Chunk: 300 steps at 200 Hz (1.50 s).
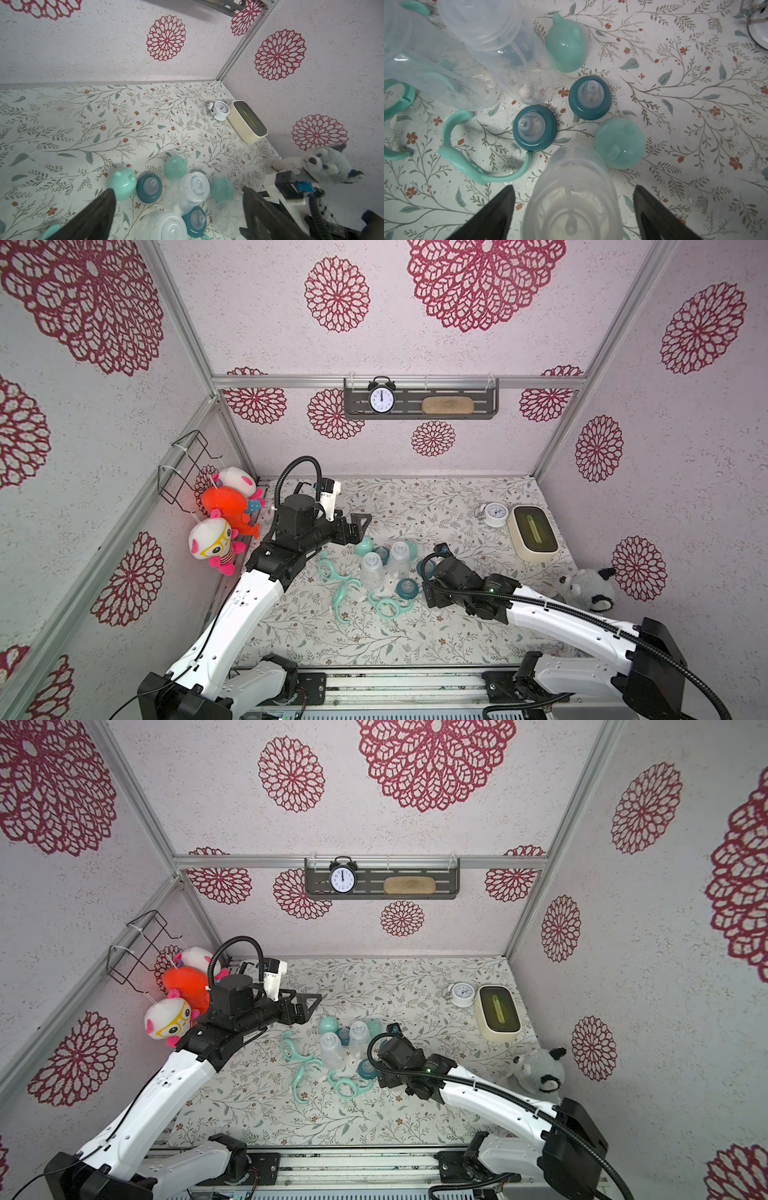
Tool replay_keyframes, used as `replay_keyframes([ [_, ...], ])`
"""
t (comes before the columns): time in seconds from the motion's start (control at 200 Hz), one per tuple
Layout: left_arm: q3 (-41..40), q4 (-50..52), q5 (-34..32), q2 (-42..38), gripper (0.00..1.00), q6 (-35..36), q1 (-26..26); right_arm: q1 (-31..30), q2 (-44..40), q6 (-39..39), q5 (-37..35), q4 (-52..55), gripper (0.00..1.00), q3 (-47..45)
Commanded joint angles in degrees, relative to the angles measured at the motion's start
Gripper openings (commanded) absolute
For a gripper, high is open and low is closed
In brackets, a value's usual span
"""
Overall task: Assemble the baby bottles
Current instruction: Pick up the baby bottle from the center of the board.
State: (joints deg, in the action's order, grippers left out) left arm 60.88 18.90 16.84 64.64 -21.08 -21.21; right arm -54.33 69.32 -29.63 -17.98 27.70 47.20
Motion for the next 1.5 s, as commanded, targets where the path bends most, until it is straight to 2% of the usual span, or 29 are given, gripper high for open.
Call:
replay_keyframes([
  [0.0, -1.57, -3.77, -0.48, 0.6, 0.98, 0.76, -1.92, -0.25, 0.7, -0.42, -0.01, -1.19, 0.89, -0.18],
  [0.235, -3.13, -6.48, -1.03, 3.44, 0.98, 1.74, -4.31, -0.28, 1.48, -0.84, -0.32, -3.12, 0.82, -1.34],
  [0.485, -5.33, -9.4, 1.45, 3.36, 0.98, 3.06, -5.23, -0.25, 2.04, -0.74, -1.1, -4.59, 0.72, -1.94],
  [0.696, -7.36, -12.36, 3.73, 2.41, 0.98, 3.57, -5.38, -0.3, 1.94, -0.09, -1.78, -4.87, 0.51, -2.08],
  [0.846, -8.93, -14.32, 5.69, 0.79, 0.99, 5.43, -6.3, -0.17, 1.65, 1.23, -1.55, -3.58, 0.47, -0.74],
  [1.111, -12.36, -17.86, 7.95, -2.26, 0.98, 9.13, -7.91, 2.29, -0.63, 8.16, 0.08, 7.69, 0.45, 10.73],
  [1.201, -13.62, -19.38, 9.45, -3.02, 0.98, 10.24, -8.69, 3.69, -1.67, 10.47, 2.88, 11.22, 0.41, 15.36],
  [1.376, -15.74, -21.16, 11.01, -4.13, 0.98, 12.55, -10.5, 6.81, -1.45, 14.67, 7.88, 16.5, 0.41, 24.49],
  [1.496, -18.91, -24.99, 8.45, -4.82, 0.98, 13.7, -12.74, 9.2, 0.05, 16.93, 12.7, 18.21, 0.41, 30.26],
])
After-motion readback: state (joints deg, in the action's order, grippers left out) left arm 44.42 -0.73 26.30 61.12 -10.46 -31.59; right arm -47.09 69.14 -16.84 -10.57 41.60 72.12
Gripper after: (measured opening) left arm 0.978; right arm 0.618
